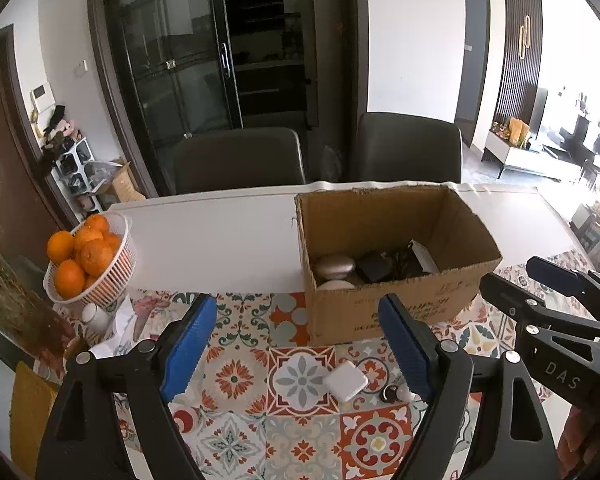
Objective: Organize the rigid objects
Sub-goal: 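Withdraw both open tools from the box back toward the remaining items, then reach the left tool to the white square adapter while the right tool reaches the white figurine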
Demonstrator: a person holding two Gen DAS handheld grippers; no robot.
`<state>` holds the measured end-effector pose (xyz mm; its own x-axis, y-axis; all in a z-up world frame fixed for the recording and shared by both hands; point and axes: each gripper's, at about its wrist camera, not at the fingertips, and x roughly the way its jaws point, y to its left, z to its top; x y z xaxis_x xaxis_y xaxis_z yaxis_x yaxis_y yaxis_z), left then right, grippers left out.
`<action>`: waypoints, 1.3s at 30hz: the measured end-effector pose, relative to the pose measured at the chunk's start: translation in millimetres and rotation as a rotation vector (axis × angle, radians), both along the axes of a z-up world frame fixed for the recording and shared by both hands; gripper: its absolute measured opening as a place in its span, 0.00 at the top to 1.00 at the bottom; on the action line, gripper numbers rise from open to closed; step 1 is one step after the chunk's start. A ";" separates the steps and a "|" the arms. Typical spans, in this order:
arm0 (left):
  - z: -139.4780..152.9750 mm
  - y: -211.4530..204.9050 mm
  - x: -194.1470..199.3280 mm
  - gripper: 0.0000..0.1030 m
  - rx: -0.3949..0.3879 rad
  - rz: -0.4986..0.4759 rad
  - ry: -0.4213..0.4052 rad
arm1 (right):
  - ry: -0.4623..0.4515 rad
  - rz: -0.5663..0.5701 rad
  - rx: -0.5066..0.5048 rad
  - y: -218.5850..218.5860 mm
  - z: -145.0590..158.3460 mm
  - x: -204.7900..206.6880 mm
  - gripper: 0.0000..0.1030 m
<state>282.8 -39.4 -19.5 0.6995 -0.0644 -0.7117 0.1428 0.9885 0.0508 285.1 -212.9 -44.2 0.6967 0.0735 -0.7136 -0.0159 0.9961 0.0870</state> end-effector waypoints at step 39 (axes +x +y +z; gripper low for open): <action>-111.4 3.0 -16.6 0.19 -0.016 -0.043 0.231 | 0.192 0.072 0.006 13.0 -107.2 -21.6 0.37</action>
<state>266.2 -36.4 -130.9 0.5145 -0.1034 -0.8512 0.1912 0.9815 -0.0036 263.5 -199.8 -151.4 0.5408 0.1232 -0.8321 -0.0695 0.9924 0.1017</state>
